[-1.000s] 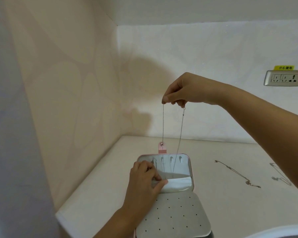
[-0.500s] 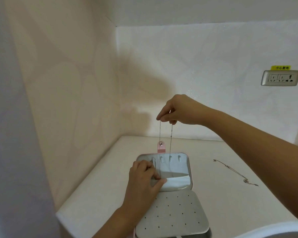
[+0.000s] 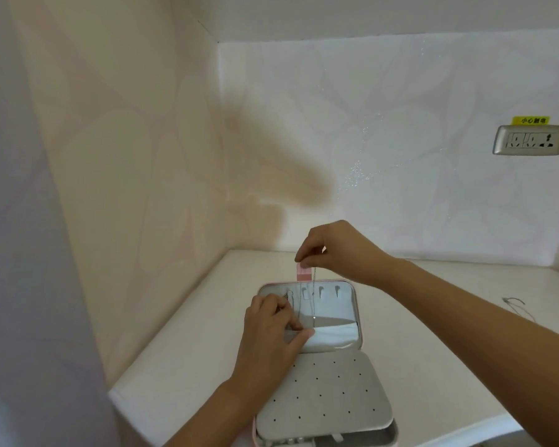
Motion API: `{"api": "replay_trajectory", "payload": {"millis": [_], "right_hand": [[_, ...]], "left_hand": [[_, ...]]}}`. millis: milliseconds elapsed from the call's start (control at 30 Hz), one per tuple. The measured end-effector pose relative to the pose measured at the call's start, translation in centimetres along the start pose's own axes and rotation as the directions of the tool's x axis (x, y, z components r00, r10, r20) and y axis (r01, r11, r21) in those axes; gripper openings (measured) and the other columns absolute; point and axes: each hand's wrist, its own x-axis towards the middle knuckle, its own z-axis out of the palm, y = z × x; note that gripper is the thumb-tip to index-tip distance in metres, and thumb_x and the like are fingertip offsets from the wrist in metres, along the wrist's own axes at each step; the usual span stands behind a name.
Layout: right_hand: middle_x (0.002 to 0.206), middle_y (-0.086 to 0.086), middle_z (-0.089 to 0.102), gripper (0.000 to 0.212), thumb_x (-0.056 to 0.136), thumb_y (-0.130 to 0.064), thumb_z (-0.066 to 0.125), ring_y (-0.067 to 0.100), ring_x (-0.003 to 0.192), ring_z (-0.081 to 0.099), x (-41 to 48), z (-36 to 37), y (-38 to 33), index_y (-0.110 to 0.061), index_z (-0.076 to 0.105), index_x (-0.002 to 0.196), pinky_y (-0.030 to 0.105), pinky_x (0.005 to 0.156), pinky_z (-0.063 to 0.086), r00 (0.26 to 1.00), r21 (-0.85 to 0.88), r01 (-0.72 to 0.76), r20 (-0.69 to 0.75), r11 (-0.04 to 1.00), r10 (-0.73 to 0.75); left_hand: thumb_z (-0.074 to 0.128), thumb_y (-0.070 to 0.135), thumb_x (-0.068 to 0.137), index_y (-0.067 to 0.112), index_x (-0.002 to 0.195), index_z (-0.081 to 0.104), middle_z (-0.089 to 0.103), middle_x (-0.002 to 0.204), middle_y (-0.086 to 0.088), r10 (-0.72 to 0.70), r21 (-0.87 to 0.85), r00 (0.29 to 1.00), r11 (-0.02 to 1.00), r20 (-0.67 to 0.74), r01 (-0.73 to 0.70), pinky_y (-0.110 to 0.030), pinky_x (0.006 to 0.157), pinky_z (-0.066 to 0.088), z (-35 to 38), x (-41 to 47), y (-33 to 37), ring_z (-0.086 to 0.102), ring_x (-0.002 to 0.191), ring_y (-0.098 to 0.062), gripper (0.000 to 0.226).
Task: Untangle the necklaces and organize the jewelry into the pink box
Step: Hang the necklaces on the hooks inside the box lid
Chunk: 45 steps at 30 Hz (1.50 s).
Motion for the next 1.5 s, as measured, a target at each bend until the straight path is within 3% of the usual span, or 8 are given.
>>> {"api": "replay_trajectory", "payload": {"millis": [267, 433, 600, 900, 1000, 1233, 1367, 1500], "right_hand": [[0.08, -0.008, 0.068, 0.005, 0.081, -0.019, 0.073, 0.003, 0.071, 0.059, -1.0, 2.0, 1.0, -0.017, 0.07, 0.085, 0.02, 0.069, 0.049, 0.998, -0.096, 0.047, 0.041, 0.994, -0.044], [0.082, -0.012, 0.053, 0.005, 0.084, -0.024, 0.069, 0.001, 0.062, 0.045, -1.6, 3.4, 1.5, -0.019, 0.071, 0.086, 0.014, 0.061, 0.033, 0.993, -0.237, 0.106, -0.021, 0.966, -0.114], [0.078, -0.005, 0.062, 0.001, 0.078, -0.016, 0.073, 0.013, 0.063, 0.059, -1.8, 4.3, 2.2, -0.017, 0.073, 0.077, 0.022, 0.057, 0.038, 0.97, -0.308, 0.179, -0.103, 0.934, -0.22], [0.064, -0.009, 0.062, 0.007, 0.069, -0.017, 0.07, 0.01, 0.052, 0.059, -1.8, 5.1, 2.9, -0.022, 0.074, 0.068, 0.014, 0.044, 0.036, 0.913, -0.437, 0.293, -0.137, 0.85, -0.385], [0.073, -0.007, 0.061, 0.014, 0.068, -0.01, 0.081, 0.012, 0.056, 0.058, -2.0, 5.4, 3.2, -0.019, 0.07, 0.069, 0.017, 0.044, 0.038, 0.922, -0.41, 0.294, -0.117, 0.864, -0.369], [0.069, -0.005, 0.058, 0.006, 0.069, -0.015, 0.077, 0.012, 0.054, 0.058, -1.9, 5.9, 3.8, -0.019, 0.073, 0.07, 0.016, 0.044, 0.033, 0.934, -0.445, 0.261, -0.11, 0.857, -0.341], [0.072, -0.002, 0.059, 0.015, 0.081, -0.021, 0.059, 0.017, 0.058, 0.058, -2.6, 6.7, 4.1, -0.017, 0.073, 0.079, 0.021, 0.046, 0.033, 0.955, -0.394, 0.21, -0.114, 0.895, -0.274], [0.088, -0.003, 0.059, 0.021, 0.095, -0.024, 0.049, 0.015, 0.076, 0.054, -3.2, 6.3, 3.8, -0.016, 0.068, 0.094, 0.025, 0.061, 0.039, 0.977, -0.339, 0.14, -0.104, 0.93, -0.185]], "left_hand": [[0.059, 0.048, 0.074, 0.023, 0.07, 0.061, 0.04, 0.087, 0.026, 0.015, 0.007, 1.0, 1.0, -0.011, -0.015, -0.016, 0.082, 0.032, 0.2, 0.0, -0.3, 0.033, 0.102, 0.005, 0.026], [0.057, 0.048, 0.075, 0.021, 0.068, 0.06, 0.045, 0.086, 0.018, 0.052, 0.019, 0.997, 0.999, -0.06, -0.051, -0.019, 0.077, 0.035, 0.4, 0.0, -0.3, 0.034, 0.091, 0.001, 0.028], [0.058, 0.048, 0.074, 0.021, 0.067, 0.059, 0.045, 0.086, 0.018, 0.043, 0.005, 0.997, 0.999, -0.067, -0.043, -0.019, 0.077, 0.035, 0.5, 0.0, -0.4, 0.033, 0.094, 0.006, 0.027], [0.058, 0.048, 0.074, 0.022, 0.068, 0.06, 0.044, 0.086, 0.019, 0.05, 0.009, 0.997, 0.999, -0.065, -0.05, -0.02, 0.078, 0.034, 0.5, 0.0, -0.5, 0.032, 0.099, 0.01, 0.027], [0.057, 0.049, 0.074, 0.022, 0.068, 0.06, 0.043, 0.086, 0.02, 0.047, 0.008, 0.997, 0.999, -0.056, -0.047, -0.019, 0.078, 0.034, 0.4, 0.0, -0.4, 0.032, 0.101, 0.011, 0.027], [0.057, 0.048, 0.074, 0.023, 0.069, 0.061, 0.043, 0.086, 0.021, 0.055, 0.024, 0.997, 0.998, -0.062, -0.054, -0.018, 0.077, 0.035, 0.4, 0.0, -0.3, 0.032, 0.102, 0.012, 0.026], [0.057, 0.048, 0.073, 0.024, 0.069, 0.061, 0.04, 0.085, 0.025, 0.052, 0.024, 0.997, 0.998, -0.048, -0.051, -0.018, 0.078, 0.034, 0.3, 0.1, -0.2, 0.032, 0.103, 0.012, 0.025], [0.056, 0.049, 0.075, 0.022, 0.07, 0.061, 0.042, 0.085, 0.022, 0.057, 0.04, 0.998, 0.998, -0.03, -0.056, -0.018, 0.078, 0.034, 0.2, 0.1, -0.2, 0.033, 0.092, 0.003, 0.028]]}}
